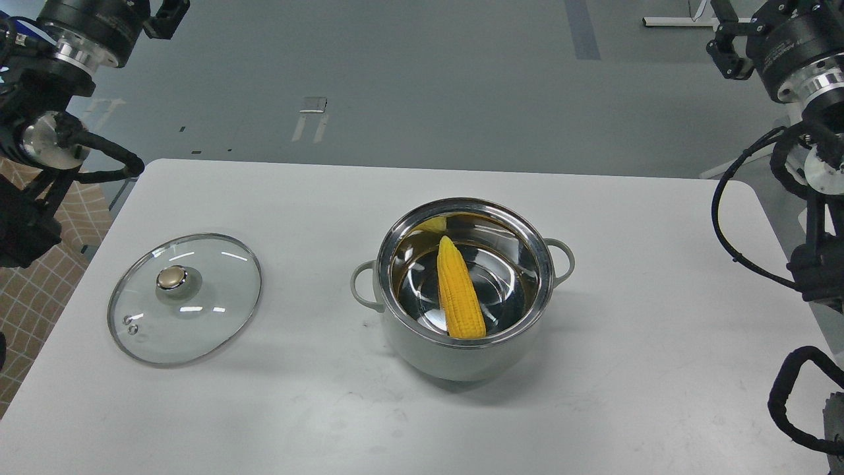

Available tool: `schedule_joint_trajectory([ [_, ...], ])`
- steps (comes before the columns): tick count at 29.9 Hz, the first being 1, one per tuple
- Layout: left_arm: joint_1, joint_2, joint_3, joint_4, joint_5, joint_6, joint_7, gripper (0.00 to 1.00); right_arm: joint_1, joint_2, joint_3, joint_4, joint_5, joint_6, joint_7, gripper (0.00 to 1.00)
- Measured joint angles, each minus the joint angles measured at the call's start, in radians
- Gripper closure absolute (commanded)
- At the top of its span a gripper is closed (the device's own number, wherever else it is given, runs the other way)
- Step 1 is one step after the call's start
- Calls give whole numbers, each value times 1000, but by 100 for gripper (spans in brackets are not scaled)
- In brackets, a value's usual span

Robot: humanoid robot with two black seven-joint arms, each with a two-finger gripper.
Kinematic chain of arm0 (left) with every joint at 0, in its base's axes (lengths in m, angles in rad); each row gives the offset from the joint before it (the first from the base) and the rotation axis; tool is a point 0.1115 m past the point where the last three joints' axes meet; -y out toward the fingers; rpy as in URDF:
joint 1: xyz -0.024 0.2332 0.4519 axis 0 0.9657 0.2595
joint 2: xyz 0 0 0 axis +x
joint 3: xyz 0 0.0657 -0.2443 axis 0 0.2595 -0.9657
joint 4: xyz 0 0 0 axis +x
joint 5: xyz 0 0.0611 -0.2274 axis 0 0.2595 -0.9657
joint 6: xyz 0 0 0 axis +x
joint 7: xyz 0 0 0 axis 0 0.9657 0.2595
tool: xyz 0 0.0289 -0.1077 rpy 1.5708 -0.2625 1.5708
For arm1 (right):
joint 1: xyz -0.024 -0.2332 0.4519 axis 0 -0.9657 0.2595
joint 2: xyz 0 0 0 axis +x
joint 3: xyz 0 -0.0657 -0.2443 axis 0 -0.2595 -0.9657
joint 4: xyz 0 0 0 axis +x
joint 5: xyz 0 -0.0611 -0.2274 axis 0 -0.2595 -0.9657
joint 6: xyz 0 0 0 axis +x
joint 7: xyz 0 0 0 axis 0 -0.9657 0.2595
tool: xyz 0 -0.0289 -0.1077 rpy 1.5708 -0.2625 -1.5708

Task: Open pot and put corn in

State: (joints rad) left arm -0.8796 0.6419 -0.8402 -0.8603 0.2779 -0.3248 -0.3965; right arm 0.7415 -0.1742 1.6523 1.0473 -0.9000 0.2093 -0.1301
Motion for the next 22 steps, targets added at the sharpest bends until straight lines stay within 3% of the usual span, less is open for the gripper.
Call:
schedule_joint_trajectory([
  [8,9,-2,-2,0,-11,2,2,2,-8,3,52,8,1,-41,0,0],
  [22,3,9,-6,56,-23,-6,15,2,86,-21,35,-96,0,24,3,0],
])
